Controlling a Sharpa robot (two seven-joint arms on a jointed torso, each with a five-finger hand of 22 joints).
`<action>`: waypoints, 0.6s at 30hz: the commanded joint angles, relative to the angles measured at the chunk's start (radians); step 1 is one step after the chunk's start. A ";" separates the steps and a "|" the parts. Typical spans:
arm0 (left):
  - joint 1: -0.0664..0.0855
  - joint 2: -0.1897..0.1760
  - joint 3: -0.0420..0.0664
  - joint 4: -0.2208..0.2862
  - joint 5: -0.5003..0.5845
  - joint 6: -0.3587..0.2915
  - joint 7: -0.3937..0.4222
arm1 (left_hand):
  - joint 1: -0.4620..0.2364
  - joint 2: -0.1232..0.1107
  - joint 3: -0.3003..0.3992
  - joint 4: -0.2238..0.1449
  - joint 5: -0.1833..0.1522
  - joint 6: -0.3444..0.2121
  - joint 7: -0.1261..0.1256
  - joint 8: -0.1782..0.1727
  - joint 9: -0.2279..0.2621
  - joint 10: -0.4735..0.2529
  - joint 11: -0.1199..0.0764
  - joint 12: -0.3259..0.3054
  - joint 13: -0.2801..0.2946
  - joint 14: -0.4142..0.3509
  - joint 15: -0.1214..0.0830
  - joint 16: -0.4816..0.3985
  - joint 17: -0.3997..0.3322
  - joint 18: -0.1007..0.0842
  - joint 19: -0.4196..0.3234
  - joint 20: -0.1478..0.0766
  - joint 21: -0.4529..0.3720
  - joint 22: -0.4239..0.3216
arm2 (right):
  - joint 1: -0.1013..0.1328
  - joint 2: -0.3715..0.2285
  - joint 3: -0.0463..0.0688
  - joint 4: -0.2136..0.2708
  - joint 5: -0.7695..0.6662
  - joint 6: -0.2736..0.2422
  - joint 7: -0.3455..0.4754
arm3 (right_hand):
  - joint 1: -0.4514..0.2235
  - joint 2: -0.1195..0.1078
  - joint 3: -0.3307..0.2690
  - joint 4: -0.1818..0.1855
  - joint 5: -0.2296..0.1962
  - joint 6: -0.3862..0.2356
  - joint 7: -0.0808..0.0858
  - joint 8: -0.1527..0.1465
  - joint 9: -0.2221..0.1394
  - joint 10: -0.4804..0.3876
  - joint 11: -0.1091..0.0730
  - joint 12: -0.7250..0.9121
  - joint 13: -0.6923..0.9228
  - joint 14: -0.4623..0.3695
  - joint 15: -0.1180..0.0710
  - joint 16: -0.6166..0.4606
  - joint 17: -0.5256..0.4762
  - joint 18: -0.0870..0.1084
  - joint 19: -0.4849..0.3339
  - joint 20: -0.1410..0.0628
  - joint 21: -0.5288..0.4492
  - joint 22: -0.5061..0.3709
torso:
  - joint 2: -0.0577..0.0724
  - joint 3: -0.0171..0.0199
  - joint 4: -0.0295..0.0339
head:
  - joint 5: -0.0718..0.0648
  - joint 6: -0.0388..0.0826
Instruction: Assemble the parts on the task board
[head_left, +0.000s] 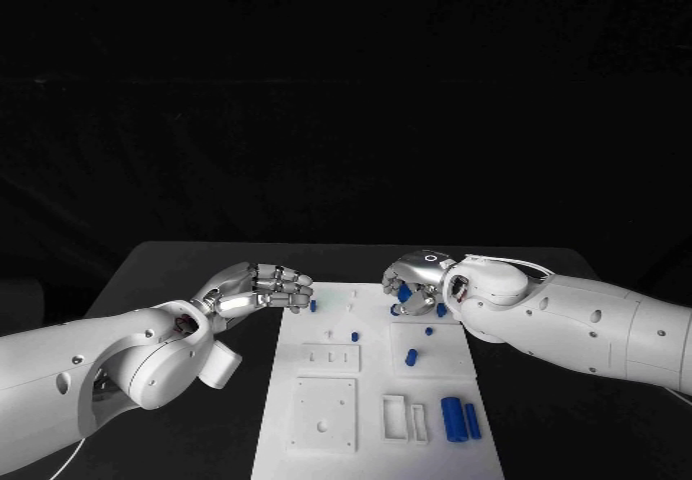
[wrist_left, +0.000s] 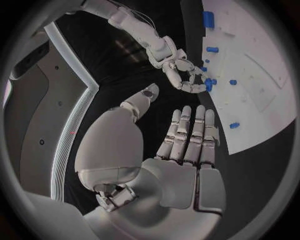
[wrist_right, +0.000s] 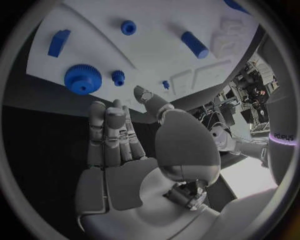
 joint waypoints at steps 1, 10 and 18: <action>0.001 -0.002 0.001 0.005 0.011 0.013 0.008 | -0.001 0.011 -0.007 -0.002 0.001 -0.001 0.009 0.003 0.001 0.011 0.003 0.006 0.000 0.009 0.001 0.007 0.002 0.005 0.006 -0.003 0.003 0.001 | -0.001 -0.001 0.000 -0.002 -0.044 0.030 -0.017 | 0.005 -0.001 0.010 -0.001 0.000 0.009 -0.001 0.006 -0.001 0.008 -0.002 0.004 0.000 -0.001 -0.003 0.008 -0.002 0.041 0.009 -0.006 0.000 0.002 | 0.006 -0.0006 0.0012 | -0.002 -0.003; 0.002 -0.004 0.001 0.006 0.014 0.011 0.009 | 0.000 0.015 -0.010 -0.006 0.002 0.001 0.011 0.004 0.002 0.014 0.003 0.005 -0.002 0.012 -0.001 0.009 0.002 0.005 0.009 -0.004 0.003 0.001 | -0.009 0.002 -0.001 -0.011 -0.056 0.036 -0.020 | 0.001 -0.004 0.028 -0.001 -0.001 0.015 -0.003 0.006 -0.004 0.015 -0.003 0.002 -0.001 -0.001 -0.005 0.013 -0.006 0.041 0.011 -0.006 0.001 0.004 | 0.017 0.0017 0.0000 | -0.002 0.000; 0.003 -0.009 0.001 0.009 0.017 0.010 0.009 | 0.000 0.016 -0.011 -0.007 0.002 0.002 0.012 0.004 0.002 0.015 0.004 0.005 -0.002 0.012 -0.001 0.009 0.001 0.005 0.009 -0.005 0.003 0.001 | -0.015 0.008 -0.002 -0.029 -0.062 0.034 -0.019 | -0.002 -0.016 0.077 0.010 -0.039 0.019 -0.003 0.004 -0.007 0.019 -0.003 -0.002 -0.003 -0.001 -0.005 0.019 -0.013 0.041 0.016 -0.006 0.000 0.005 | 0.025 0.0026 0.0009 | -0.001 0.003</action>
